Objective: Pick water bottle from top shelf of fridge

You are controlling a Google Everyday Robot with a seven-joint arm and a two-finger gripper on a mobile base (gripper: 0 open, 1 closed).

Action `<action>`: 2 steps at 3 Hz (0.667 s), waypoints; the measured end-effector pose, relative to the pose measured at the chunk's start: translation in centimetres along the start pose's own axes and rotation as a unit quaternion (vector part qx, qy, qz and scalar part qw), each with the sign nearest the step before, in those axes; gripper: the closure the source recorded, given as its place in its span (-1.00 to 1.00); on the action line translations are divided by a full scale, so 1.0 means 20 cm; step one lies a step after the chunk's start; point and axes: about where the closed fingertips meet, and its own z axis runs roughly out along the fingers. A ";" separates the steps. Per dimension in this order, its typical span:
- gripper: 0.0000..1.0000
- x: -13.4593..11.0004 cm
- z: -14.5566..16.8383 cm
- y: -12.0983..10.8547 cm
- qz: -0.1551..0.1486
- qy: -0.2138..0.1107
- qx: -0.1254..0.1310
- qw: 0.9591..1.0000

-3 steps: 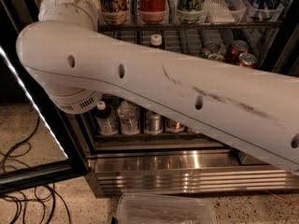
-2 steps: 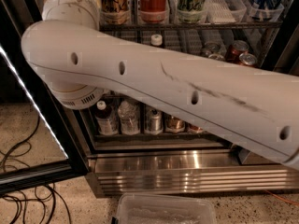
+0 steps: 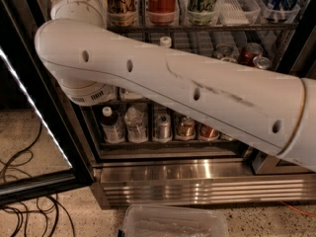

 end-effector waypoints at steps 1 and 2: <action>-0.32 0.01 0.04 0.00 0.003 -0.004 0.001 1.000; 0.06 0.01 0.04 0.00 0.003 -0.004 0.001 1.000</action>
Offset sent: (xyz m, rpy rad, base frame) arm 0.0088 0.0034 -0.0028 -0.0070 -0.0003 0.0178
